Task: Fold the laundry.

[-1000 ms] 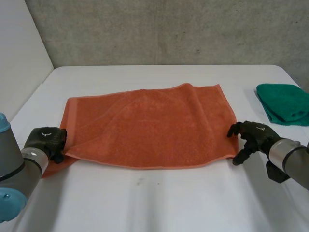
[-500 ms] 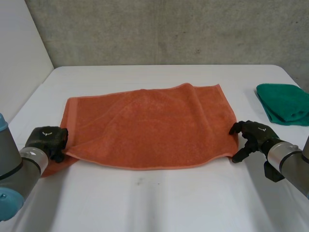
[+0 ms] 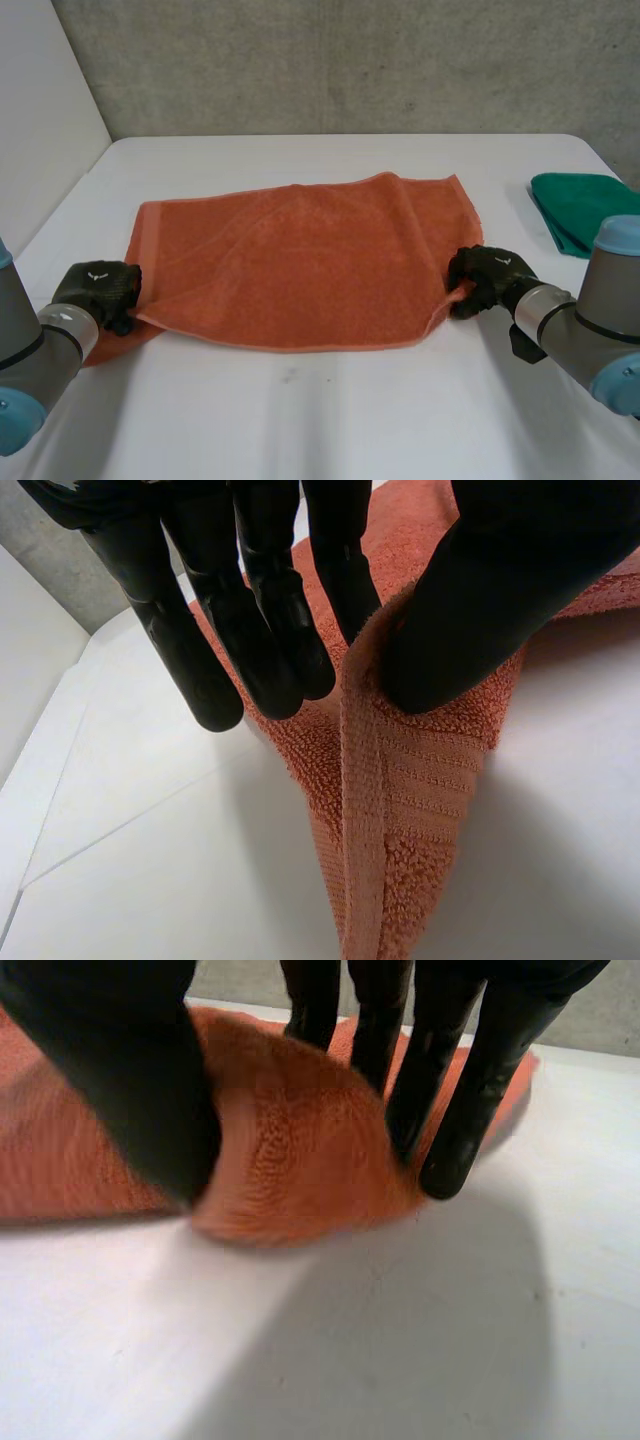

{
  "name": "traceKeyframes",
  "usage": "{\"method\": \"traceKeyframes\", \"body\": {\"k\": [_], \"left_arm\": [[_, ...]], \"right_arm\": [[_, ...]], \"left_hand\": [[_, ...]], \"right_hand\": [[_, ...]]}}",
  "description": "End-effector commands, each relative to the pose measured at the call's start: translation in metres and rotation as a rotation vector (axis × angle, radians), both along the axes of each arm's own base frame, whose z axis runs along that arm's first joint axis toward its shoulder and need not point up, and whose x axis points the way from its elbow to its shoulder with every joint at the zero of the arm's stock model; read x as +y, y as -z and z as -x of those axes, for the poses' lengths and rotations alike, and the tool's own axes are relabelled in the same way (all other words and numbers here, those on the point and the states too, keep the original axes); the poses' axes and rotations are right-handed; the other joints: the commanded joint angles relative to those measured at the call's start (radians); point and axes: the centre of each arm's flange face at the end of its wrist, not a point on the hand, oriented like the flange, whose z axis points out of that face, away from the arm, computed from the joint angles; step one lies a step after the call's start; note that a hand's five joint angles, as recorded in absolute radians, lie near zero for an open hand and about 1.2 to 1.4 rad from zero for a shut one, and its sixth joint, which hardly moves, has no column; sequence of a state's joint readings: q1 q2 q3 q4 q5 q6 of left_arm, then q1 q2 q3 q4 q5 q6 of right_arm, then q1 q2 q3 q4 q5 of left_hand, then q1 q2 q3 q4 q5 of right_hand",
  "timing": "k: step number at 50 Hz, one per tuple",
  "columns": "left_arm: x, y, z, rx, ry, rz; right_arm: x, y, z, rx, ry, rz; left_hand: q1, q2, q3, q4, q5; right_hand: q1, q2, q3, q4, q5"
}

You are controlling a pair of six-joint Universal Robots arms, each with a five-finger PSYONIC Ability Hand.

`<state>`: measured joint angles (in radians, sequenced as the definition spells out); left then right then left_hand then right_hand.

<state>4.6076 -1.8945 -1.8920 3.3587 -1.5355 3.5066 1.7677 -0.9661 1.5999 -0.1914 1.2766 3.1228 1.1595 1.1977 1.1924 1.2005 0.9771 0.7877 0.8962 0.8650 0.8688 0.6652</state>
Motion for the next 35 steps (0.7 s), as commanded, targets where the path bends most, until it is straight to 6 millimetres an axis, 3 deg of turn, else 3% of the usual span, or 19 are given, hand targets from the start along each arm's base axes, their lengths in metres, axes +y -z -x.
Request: {"method": "traceKeyframes", "body": {"k": [1,4,5,9,18,25,35], "left_arm": [[0.0,-0.003,0.0,0.001,0.001,0.009],[0.0,-0.017,0.0,0.004,0.0,0.053],[0.0,-0.021,0.0,0.006,0.002,0.065],[0.003,-0.043,0.001,0.014,0.008,0.14],[0.028,-0.094,0.006,0.025,0.086,0.274],[0.044,-0.084,0.005,-0.119,0.152,0.189],[0.025,-0.018,0.01,-0.303,0.259,-0.021]], "right_arm": [[-0.024,-0.026,-0.001,0.075,-0.005,0.142],[-0.026,-0.048,-0.001,0.141,-0.042,0.225],[-0.02,-0.069,-0.001,0.195,-0.078,0.276],[-0.001,-0.12,0.003,0.375,-0.161,0.37],[0.036,-0.156,0.014,0.683,-0.341,0.294],[0.046,-0.147,0.031,0.825,-0.377,0.164],[0.037,-0.093,0.034,0.947,-0.466,0.0]], "left_hand": [[0.237,0.199,0.204,0.196,0.245],[0.237,0.199,0.204,0.196,0.245],[0.237,0.199,0.204,0.196,0.245],[0.237,0.199,0.204,0.196,0.245],[0.237,0.199,0.204,0.196,0.245],[0.237,0.199,0.204,0.196,0.245],[0.237,0.199,0.204,0.196,0.245]], "right_hand": [[0.609,0.5,0.531,0.527,0.557],[0.609,0.5,0.531,0.527,0.557],[0.609,0.5,0.531,0.527,0.557],[0.609,0.5,0.531,0.527,0.557],[0.609,0.5,0.531,0.527,0.557],[0.609,0.5,0.531,0.527,0.557],[0.609,0.5,0.531,0.527,0.557]]}}
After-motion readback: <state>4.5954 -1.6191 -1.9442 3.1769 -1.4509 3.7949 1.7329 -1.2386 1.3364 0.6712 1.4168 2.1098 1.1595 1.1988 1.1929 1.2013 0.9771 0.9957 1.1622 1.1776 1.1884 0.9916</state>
